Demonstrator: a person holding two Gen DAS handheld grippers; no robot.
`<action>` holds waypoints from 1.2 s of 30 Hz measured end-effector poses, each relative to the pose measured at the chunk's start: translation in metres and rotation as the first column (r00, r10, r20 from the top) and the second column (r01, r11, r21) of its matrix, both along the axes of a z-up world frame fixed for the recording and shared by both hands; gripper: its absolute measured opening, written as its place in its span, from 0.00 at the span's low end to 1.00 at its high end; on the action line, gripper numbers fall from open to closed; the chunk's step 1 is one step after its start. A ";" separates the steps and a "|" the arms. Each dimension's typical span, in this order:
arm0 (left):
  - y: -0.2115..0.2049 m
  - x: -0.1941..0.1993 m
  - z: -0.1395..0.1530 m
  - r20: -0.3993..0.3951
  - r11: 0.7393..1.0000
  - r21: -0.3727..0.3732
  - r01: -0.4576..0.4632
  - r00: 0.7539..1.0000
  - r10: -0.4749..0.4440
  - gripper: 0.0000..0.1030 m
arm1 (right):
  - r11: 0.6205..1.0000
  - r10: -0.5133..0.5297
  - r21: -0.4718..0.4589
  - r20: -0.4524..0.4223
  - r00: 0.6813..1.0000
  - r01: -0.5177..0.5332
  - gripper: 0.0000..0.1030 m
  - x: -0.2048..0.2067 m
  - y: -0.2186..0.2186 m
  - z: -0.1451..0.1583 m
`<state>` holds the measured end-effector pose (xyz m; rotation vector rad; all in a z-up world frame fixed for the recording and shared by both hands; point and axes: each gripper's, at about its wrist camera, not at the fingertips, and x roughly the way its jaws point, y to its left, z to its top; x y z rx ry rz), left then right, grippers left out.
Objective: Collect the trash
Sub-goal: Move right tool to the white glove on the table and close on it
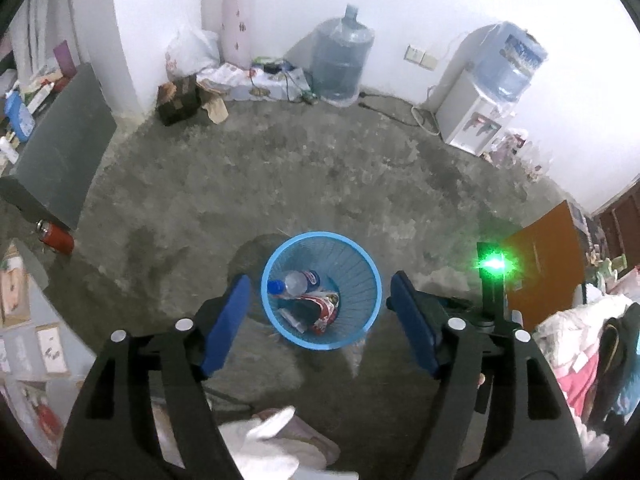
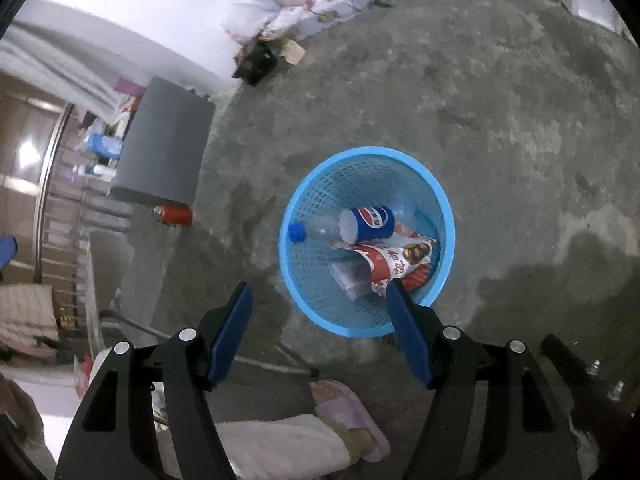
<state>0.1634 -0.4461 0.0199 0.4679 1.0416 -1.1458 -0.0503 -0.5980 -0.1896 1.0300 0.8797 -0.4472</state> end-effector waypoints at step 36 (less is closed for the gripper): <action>0.567 -0.065 -0.024 -0.044 0.586 -0.290 -0.756 0.623 0.781 0.77 | 0.914 0.393 0.052 0.143 0.908 -0.403 0.30 0.111 0.189 0.054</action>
